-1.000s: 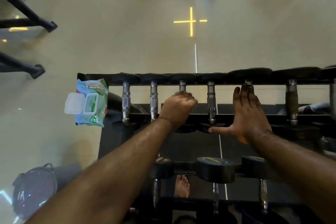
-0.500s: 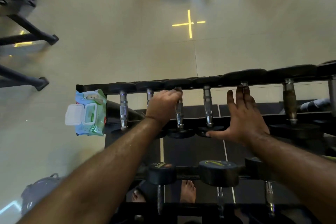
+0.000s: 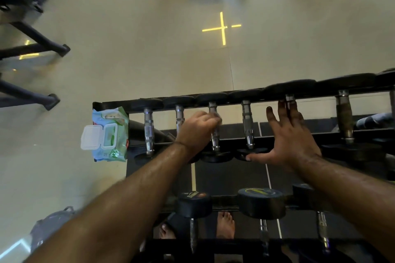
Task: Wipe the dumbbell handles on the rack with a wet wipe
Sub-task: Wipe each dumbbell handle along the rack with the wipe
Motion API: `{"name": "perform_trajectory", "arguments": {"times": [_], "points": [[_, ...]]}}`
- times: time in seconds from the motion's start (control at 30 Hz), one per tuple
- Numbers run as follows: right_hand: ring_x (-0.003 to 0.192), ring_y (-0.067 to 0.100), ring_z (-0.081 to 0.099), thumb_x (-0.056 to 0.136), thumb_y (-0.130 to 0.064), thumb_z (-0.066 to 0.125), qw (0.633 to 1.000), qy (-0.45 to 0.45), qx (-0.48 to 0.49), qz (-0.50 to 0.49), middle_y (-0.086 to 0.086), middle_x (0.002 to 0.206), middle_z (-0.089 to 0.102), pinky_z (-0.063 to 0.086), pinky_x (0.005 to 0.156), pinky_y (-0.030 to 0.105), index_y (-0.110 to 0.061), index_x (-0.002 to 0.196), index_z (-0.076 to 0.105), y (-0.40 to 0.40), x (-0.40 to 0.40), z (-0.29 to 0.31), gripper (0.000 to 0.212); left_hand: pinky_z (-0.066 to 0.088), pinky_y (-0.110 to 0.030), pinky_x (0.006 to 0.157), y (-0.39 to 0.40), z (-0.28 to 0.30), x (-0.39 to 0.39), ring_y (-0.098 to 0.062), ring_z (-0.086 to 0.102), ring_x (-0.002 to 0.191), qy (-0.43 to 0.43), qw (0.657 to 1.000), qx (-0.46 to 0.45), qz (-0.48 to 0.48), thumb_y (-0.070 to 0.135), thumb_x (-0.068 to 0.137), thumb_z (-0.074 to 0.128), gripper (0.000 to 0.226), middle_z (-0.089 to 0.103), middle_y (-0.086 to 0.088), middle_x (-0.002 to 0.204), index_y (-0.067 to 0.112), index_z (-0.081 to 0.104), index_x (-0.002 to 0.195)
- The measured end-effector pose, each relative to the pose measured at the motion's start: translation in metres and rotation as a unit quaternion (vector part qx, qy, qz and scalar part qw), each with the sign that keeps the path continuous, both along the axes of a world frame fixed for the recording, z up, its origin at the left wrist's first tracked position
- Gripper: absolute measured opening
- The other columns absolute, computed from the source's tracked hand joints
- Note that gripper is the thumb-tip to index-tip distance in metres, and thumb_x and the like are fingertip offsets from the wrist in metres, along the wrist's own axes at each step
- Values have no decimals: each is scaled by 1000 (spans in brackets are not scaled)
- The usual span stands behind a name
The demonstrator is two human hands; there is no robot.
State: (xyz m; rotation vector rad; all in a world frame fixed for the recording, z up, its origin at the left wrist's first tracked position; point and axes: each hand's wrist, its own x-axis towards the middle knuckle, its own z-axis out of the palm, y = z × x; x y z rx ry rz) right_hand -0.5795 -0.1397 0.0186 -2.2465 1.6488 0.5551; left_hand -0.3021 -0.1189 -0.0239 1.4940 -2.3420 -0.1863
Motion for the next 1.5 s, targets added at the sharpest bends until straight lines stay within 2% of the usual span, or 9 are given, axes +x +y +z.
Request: {"name": "perform_trajectory", "arguments": {"times": [0.13,0.33,0.5,0.73,0.93,1.03,1.23,1.37,1.5], "points": [[153,40,-43,44,-120,20,1000,9,-2,6,14,164,-49,-5,131,58,-20,171,-13,0,1,0,164,58,-36,94,21,9,15,-15,68,106,-39,974,190,-119,16,98,69,30,76,1,117,25,73,126],[154,40,-41,47,-119,19,1000,28,-11,-1,15,169,-41,-6,132,57,-21,172,-8,3,2,-1,160,61,-41,87,-12,12,-6,-22,70,102,12,998,10,58,11,94,72,19,80,-2,107,15,79,112],[152,40,-43,47,-119,17,999,33,-18,5,15,170,-37,-6,132,59,-21,172,-7,3,2,-1,160,55,-37,89,6,16,-22,-14,59,102,-119,962,219,-114,26,98,69,25,73,7,107,28,73,123],[152,42,-42,49,-118,13,999,42,-23,21,15,172,-33,-5,132,60,-22,172,-6,2,-1,-7,157,58,-31,88,11,27,11,-8,67,92,57,962,212,163,20,101,67,14,74,4,102,21,73,113],[155,43,-38,44,-117,2,998,42,-32,23,15,176,-24,-4,132,60,-21,172,-4,1,-2,-8,160,60,-31,82,27,21,-5,-13,67,95,105,910,368,156,8,94,70,21,68,5,102,27,65,102],[155,43,-37,45,-118,3,998,40,-36,25,14,177,-20,-2,132,61,-22,172,-1,1,-2,-10,160,61,-27,78,14,31,-7,-10,69,91,219,913,305,161,10,96,72,17,70,4,99,26,67,97],[156,43,-35,47,-119,13,998,38,-43,19,13,178,-16,0,132,61,-23,172,1,3,-1,-12,158,57,-38,89,19,19,-35,-18,65,101,-40,961,268,-52,18,96,69,22,68,3,108,25,63,116],[158,43,-32,50,-119,17,998,31,-56,25,14,179,-11,1,132,62,-21,172,7,2,-1,-13,157,59,-36,91,9,30,5,-10,65,97,-20,946,324,-14,15,99,66,18,69,6,108,27,69,112],[158,43,-32,51,-119,19,997,32,-63,26,14,179,-9,2,132,62,-21,172,9,4,-1,-14,156,61,-41,84,-9,36,10,-16,69,91,79,982,141,101,20,97,57,18,75,1,101,21,73,105]]}}
